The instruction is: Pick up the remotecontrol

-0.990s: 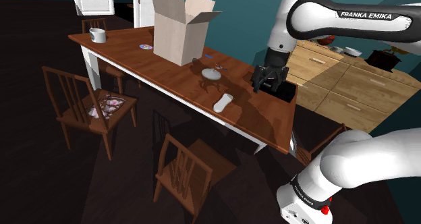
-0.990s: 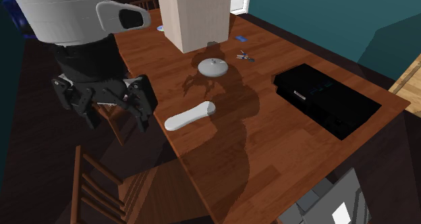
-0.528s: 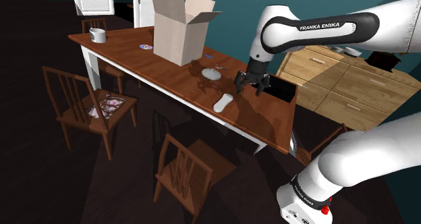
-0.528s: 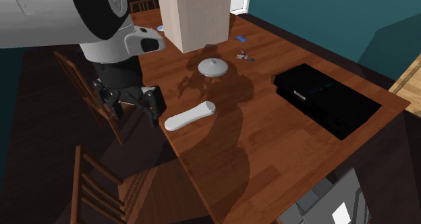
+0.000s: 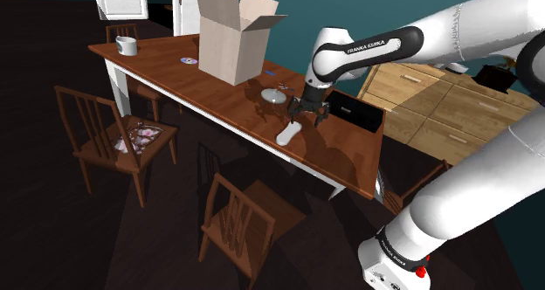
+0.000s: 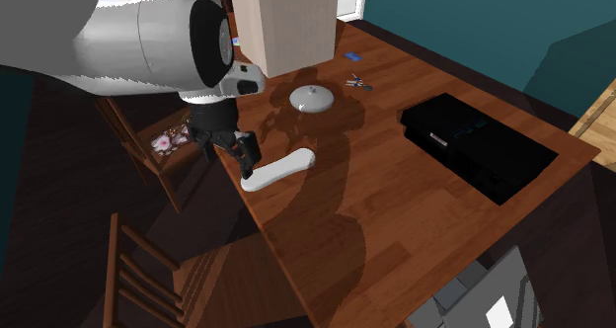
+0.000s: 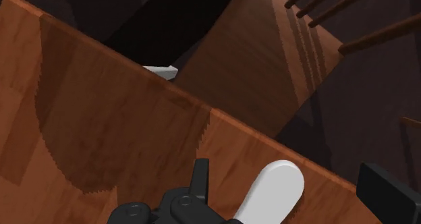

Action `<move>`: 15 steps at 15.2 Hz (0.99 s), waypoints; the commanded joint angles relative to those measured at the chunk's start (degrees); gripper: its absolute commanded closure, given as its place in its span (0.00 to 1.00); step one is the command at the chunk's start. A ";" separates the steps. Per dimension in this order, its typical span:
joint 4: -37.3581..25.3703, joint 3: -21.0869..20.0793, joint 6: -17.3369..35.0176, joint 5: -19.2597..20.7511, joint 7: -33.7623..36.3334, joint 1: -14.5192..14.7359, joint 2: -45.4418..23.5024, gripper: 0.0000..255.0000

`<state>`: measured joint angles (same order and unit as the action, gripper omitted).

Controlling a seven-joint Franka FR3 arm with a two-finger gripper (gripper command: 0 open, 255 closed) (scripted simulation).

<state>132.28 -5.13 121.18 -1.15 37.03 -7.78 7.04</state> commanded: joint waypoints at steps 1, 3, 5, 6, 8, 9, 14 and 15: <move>-2.17 0.36 2.54 0.63 2.53 -0.77 -4.16 0.00; -4.30 0.80 4.85 1.21 5.04 -1.32 -8.13 0.00; -6.63 1.38 6.91 1.73 7.46 -1.77 -12.06 0.00; -7.87 1.72 7.85 1.97 8.63 -1.98 -14.00 0.00; -10.47 2.47 9.57 2.34 10.89 -2.36 -17.85 0.00; -11.83 2.87 10.34 2.48 11.97 -2.54 -19.75 0.00; -18.83 5.00 13.30 2.58 16.64 -3.31 -28.59 0.00; -18.72 5.02 13.92 2.59 16.66 -3.29 -29.10 0.00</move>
<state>114.44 -0.25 134.56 1.44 53.02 -11.15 -20.81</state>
